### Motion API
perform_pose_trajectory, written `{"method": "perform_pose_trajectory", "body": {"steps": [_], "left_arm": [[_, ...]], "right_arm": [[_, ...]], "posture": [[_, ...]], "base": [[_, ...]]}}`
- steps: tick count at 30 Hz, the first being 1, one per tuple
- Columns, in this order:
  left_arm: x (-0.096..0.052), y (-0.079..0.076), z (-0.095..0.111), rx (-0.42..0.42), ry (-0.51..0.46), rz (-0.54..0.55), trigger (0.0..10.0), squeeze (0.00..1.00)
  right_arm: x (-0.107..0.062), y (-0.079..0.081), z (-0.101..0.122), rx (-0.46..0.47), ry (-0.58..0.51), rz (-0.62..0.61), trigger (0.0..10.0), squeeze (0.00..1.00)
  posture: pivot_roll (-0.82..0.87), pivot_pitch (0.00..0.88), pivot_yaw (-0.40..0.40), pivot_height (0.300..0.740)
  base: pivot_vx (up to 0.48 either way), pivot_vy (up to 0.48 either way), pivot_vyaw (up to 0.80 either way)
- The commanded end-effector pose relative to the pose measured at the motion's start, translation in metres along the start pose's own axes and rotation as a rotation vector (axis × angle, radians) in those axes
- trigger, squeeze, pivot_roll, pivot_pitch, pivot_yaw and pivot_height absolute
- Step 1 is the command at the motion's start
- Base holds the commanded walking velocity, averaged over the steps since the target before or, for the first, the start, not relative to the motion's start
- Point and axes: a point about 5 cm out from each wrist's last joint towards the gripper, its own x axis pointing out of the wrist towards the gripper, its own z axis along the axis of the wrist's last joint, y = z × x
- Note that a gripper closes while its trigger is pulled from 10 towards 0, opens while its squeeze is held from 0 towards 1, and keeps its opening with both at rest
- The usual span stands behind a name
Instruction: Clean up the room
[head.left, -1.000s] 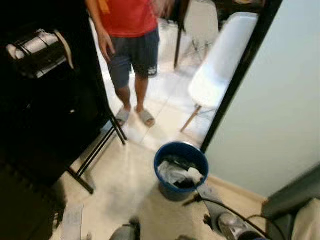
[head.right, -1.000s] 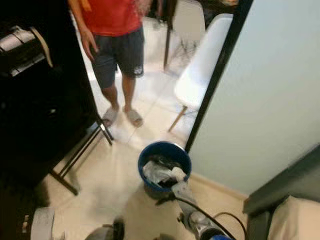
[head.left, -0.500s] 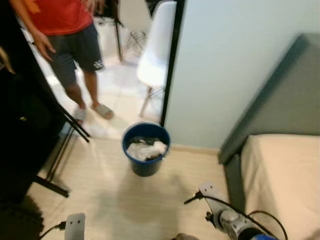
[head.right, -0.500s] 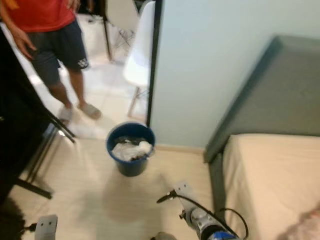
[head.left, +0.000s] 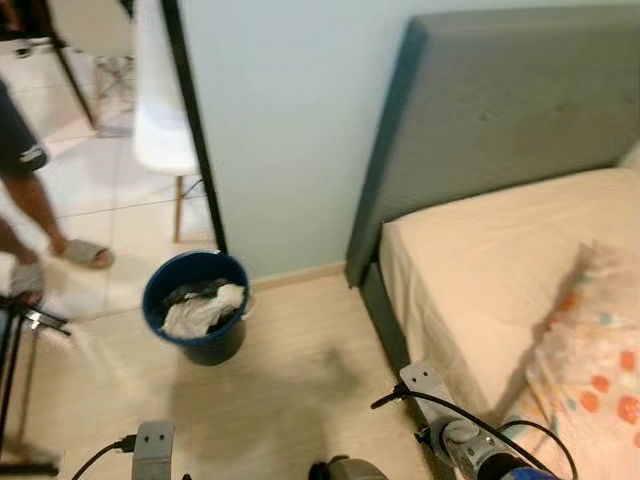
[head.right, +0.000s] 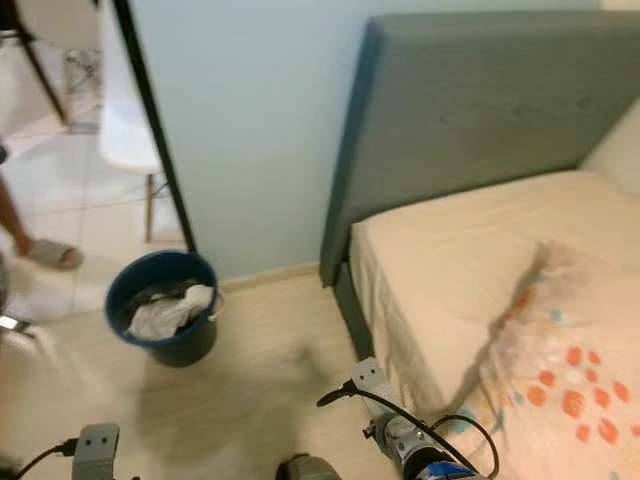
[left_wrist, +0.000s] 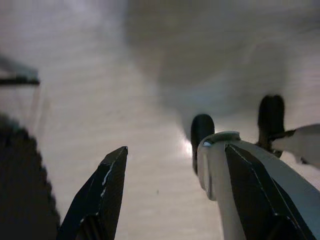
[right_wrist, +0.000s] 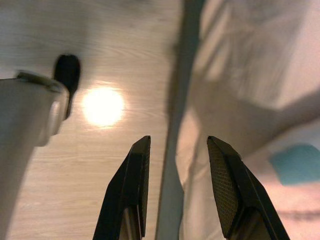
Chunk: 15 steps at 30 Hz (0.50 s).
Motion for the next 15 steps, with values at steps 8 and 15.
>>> {"method": "perform_pose_trajectory", "body": {"steps": [8, 15], "left_arm": [[-0.0014, -0.0011, -0.006, 0.003, 0.012, -0.017, 10.0, 0.0], [-0.0011, -0.0016, -0.0048, -0.004, 0.009, -0.018, 10.0, 0.0]], "right_arm": [[0.0, 0.0019, -0.0075, 0.018, 0.022, -0.007, 10.0, 0.0], [0.0, 0.0014, -0.0089, 0.015, 0.027, -0.012, 10.0, 0.0]], "posture": [[-0.01, 0.013, 0.016, 0.74], [-0.01, 0.013, 0.014, 0.74]], "base": [[0.0, 0.0, -0.72], [0.0, 0.0, -0.72]]}}
